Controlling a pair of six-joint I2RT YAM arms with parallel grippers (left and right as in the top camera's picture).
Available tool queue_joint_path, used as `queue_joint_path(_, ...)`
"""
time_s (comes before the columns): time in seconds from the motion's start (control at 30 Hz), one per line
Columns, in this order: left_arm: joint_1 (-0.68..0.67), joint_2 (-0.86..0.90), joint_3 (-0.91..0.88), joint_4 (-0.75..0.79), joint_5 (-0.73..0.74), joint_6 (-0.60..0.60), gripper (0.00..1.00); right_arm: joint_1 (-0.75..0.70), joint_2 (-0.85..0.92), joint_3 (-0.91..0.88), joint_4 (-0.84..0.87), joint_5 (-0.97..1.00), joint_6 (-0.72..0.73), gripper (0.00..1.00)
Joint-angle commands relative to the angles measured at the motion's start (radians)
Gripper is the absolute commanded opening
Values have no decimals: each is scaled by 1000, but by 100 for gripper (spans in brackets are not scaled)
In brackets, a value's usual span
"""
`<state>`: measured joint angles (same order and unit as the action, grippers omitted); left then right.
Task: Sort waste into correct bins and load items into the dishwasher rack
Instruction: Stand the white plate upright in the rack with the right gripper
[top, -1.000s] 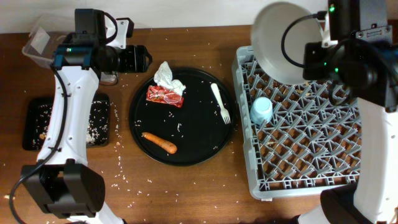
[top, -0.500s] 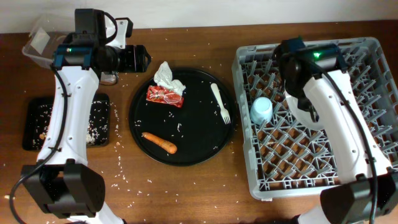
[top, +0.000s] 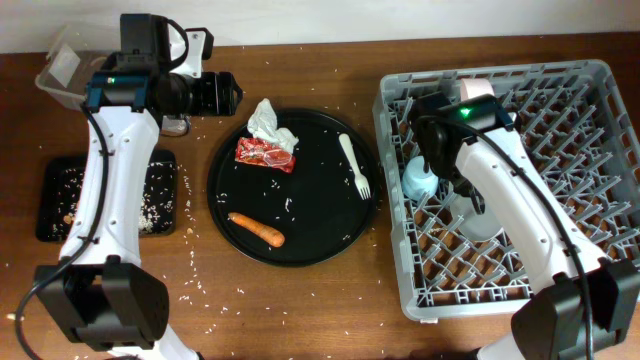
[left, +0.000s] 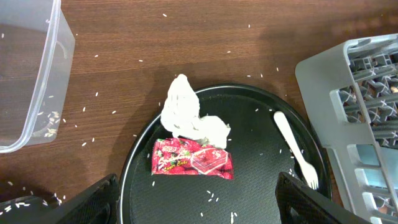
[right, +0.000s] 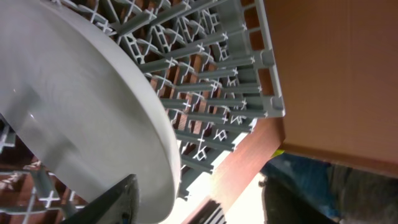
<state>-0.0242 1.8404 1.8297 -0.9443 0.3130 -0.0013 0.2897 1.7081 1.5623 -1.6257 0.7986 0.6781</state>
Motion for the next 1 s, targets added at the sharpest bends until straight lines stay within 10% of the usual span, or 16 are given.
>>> queue_joint_path(0.0,1,0,4,2,0,5,79,5,-17,28,-3,9,11,77)
queue_joint_path(0.13,1,0,5,2,0,5,79,5,-19,264,-15,-70,-102,83)
queue_joint_path(0.33,1,0,4,-5,-94,69,87,6,-10,468,254,-705,-403,84)
queue_joint_path(0.53,13,116,4,145,-549,193,86,119,124,467,352,-753,-414,84)
queue_joint_path(0.97,291,393,4,654,-354,181,84,128,178,467,333,-739,-420,84)
